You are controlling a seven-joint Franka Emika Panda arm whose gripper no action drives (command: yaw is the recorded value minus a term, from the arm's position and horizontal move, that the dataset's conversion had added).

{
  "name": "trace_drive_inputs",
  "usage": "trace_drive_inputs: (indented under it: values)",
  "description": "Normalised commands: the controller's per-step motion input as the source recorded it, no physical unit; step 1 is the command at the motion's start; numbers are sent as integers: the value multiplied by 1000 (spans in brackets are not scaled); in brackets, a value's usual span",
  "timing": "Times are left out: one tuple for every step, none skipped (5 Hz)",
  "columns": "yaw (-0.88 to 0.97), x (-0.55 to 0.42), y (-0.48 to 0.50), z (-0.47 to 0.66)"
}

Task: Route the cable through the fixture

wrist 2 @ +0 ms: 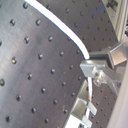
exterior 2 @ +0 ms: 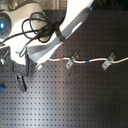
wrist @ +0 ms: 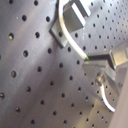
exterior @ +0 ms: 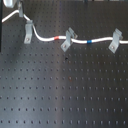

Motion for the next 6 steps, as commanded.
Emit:
trace_drive_inputs:
  values:
    - [-94, 400, -43, -314]
    - [-111, 458, -3, -364]
    - [-163, 468, 150, -186]
    - [-140, 244, 502, 42]
    - [0, -55, 699, 135]
    - [51, -312, 390, 11]
